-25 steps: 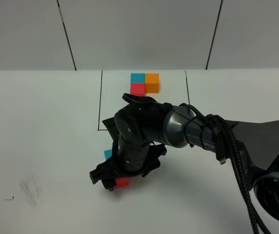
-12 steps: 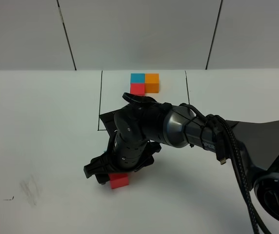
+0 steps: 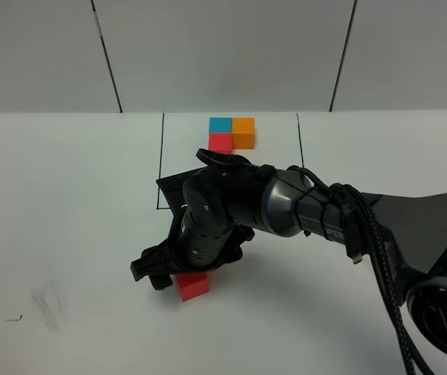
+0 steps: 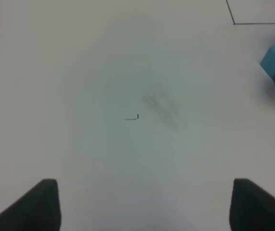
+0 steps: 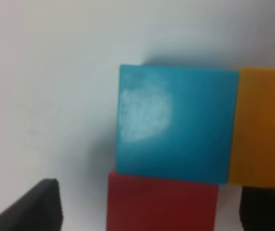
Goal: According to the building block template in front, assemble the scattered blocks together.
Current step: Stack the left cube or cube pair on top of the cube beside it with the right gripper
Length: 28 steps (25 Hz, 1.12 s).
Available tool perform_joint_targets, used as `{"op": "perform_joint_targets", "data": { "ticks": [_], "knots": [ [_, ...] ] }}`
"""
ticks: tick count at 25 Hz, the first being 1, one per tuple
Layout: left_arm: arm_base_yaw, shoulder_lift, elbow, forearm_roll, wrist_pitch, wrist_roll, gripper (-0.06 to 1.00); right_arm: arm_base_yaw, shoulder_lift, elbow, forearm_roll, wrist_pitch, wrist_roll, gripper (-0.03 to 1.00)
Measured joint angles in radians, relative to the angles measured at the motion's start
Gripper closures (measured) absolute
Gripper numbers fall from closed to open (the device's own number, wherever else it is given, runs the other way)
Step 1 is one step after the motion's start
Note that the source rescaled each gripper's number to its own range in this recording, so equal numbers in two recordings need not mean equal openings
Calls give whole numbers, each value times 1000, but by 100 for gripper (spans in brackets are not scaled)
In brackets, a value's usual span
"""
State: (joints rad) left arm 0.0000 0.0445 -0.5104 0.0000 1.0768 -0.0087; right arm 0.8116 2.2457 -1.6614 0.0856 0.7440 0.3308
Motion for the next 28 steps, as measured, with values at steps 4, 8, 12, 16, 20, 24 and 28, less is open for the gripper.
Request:
{"op": "perform_joint_targets", "data": {
  "ticks": [4,8,12,16,20,24,28],
  "knots": [
    [0,0,0,0,0,0,36,0,0,0,-12,0,0,42],
    [0,0,0,0,0,0,36,0,0,0,-22,-1,0,47],
    [0,0,0,0,0,0,36,0,0,0,-39,-1,0,49],
    [0,0,0,0,0,0,36,0,0,0,-50,-1,0,49],
    [0,0,0,0,0,0,36,0,0,1,-70,-1,0,49],
    [0,0,0,0,0,0,36,0,0,1,-86,-1,-7,49],
    [0,0,0,0,0,0,36,0,0,1,-86,1,-18,49]
  ]
}}
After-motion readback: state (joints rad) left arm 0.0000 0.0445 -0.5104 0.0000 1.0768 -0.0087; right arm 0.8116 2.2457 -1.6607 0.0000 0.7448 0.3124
